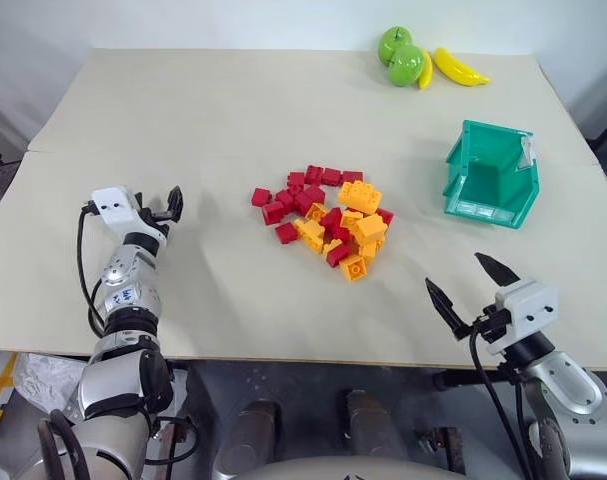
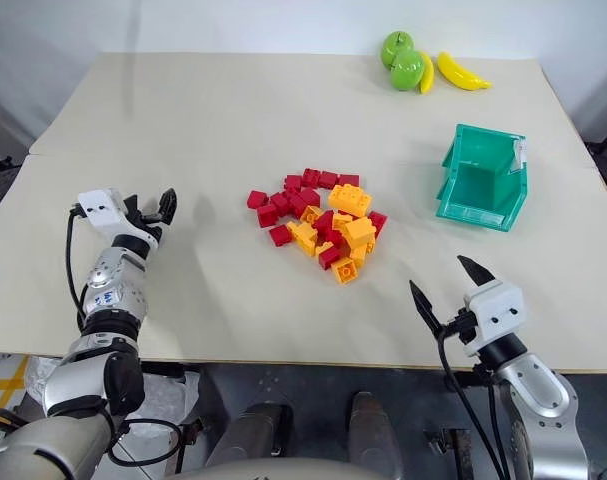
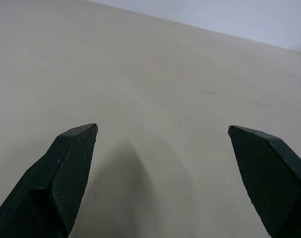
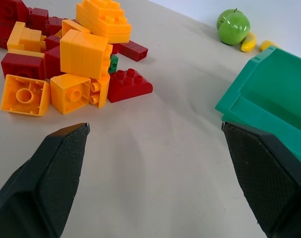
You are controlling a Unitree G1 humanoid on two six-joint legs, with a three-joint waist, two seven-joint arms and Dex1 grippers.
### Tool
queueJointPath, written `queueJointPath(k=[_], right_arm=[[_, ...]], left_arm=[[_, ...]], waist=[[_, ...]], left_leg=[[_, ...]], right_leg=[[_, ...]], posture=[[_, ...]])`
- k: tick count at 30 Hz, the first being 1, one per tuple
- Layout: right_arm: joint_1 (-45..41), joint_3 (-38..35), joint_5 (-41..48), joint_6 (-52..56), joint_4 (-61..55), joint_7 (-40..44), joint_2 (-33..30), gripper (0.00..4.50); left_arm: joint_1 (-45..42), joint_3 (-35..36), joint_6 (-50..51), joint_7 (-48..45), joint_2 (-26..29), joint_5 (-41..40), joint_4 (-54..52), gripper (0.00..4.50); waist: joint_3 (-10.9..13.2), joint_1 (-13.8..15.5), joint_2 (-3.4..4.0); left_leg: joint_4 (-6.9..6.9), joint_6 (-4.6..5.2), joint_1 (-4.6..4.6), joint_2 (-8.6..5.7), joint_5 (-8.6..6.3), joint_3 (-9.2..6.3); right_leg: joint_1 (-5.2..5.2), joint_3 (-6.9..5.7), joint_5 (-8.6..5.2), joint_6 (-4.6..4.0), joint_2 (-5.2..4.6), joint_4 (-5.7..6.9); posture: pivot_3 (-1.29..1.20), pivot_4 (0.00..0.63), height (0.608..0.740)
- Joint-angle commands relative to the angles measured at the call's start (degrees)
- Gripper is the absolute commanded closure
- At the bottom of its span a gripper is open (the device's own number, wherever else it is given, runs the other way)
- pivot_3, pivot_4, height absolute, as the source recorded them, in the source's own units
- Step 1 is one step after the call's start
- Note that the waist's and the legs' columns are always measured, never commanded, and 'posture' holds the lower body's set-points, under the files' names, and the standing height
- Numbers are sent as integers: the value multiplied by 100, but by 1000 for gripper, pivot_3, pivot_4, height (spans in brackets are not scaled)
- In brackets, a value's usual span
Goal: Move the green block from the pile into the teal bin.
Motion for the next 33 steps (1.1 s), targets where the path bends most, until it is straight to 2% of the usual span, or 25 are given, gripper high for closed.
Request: queueJointPath(k=[1,6,10,12,15,18,21,24,27,30,32,33], right_arm=[[-8,-155,133,81,-407,-6,-85,22],[-34,-156,182,417,-730,-75,-124,22],[-176,-62,281,1173,-1148,-210,-227,22],[-418,48,145,1678,-1414,-491,-233,22],[-845,305,102,2584,-1813,-859,-215,22],[-1361,698,65,3293,-2058,-1063,-212,22],[-2042,1220,2,3982,-2122,-1260,-133,601],[-2770,1754,-48,4506,-2002,-1352,-16,1630],[-3600,2166,-65,4923,-1553,-1511,390,2668],[-4260,2468,-61,5085,-981,-1555,868,3682],[-4636,2592,-131,5093,-418,-1650,1233,4361],[-4743,2615,-177,5077,-191,-1684,1334,4470]], left_arm=[[-100,-31,-91,-24,12,-18,-157,0],[-109,-100,-183,-243,42,-5,-224,0],[-132,-301,-15,-530,187,94,-309,0],[-102,-547,-54,-962,305,240,-411,0],[23,-623,-186,-2043,444,-17,-662,0],[94,-707,-79,-2664,611,-74,-808,0],[271,-817,27,-3402,729,-156,-1042,0],[444,-889,34,-4025,824,-237,-1236,0],[543,-630,119,-5209,742,-979,-1480,0],[629,-757,364,-5908,825,-1141,-1607,0],[667,-887,321,-6257,908,-1055,-1612,0],[675,-938,307,-6379,935,-1016,-1611,0]], waist=[[0,0,0],[0,4,0],[0,-3,0],[0,-11,-1],[0,-19,-1],[0,-42,0],[0,-96,0],[0,-139,0],[0,-159,0],[-2,-161,-2],[-2,-167,-3],[-2,-177,-3]], left_leg=[[0,0,0,0,0,0],[1,0,0,1,0,0],[1,0,-1,1,0,0],[2,0,-1,1,0,0],[3,-2,-6,3,1,-1],[1,-2,-8,13,1,-2],[1,-2,-13,14,1,-2],[2,0,-16,15,1,-3],[4,-2,-33,21,2,-4],[30,-9,-99,20,6,-5],[28,-10,-100,17,7,-4],[28,-10,-100,16,7,-4]], right_leg=[[0,0,0,0,0,0],[0,0,0,0,0,0],[0,0,0,0,-1,0],[0,0,0,0,0,1],[-7,1,0,-1,0,6],[-10,1,0,-1,-4,5],[-15,1,0,-1,-8,5],[-18,1,0,-1,-10,7],[-38,0,-1,-3,-7,11],[-106,1,1,-5,-10,64],[-109,1,0,-5,-10,66],[-108,0,0,-5,-10,66]], posture=[[0,150,740],[0,150,740],[0,150,740],[0,150,740],[0,150,740],[0,150,740],[0,150,740],[0,150,740],[0,150,740],[0,150,740],[0,150,740],[0,150,740]])
